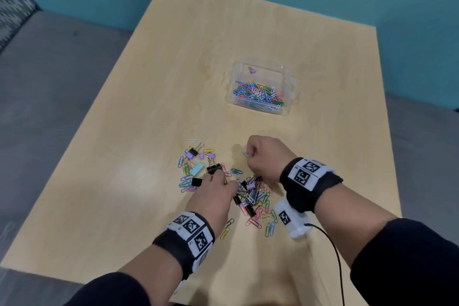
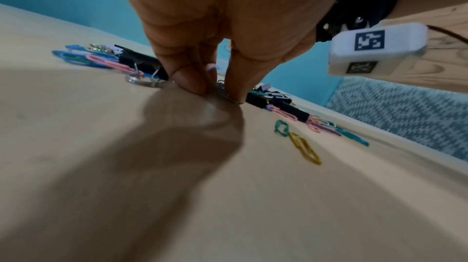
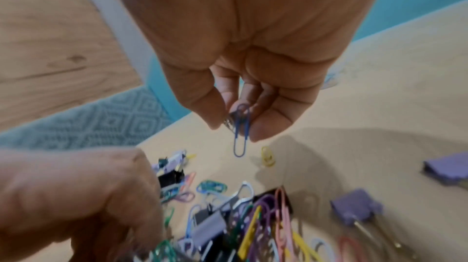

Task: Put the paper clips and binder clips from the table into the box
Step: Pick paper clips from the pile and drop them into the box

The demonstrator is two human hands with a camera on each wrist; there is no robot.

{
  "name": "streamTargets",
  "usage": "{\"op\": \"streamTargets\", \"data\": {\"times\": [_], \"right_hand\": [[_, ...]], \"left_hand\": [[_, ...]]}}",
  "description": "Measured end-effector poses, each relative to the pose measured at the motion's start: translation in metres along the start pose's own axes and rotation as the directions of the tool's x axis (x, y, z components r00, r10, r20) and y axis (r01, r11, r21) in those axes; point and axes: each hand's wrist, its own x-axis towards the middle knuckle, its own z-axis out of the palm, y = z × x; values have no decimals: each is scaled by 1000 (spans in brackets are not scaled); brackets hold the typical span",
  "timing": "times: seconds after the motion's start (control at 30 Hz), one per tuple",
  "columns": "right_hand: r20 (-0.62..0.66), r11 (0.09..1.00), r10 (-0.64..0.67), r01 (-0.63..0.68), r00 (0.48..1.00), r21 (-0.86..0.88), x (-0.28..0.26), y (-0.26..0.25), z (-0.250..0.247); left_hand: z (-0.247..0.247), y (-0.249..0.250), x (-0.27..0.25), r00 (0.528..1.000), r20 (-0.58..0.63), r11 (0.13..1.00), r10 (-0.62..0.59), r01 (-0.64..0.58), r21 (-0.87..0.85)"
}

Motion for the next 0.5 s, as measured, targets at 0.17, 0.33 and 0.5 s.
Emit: {"op": "streamTargets", "data": {"times": [0.17,0.33,0.5], "right_hand": [[-67,972,29,-12,997,235,-13,21,-15],[-74,899,87,-46,993,435,-20,36,-19],[23,777,178,-155,984,610,-14,46,-22]], "left_hand": [[-14,12,1,992,118,999,-39,40,-8],[-23,19,5,982,182,999,-49,52,-15],[-18,12,9,987,137,990,-78,93,-103]]}}
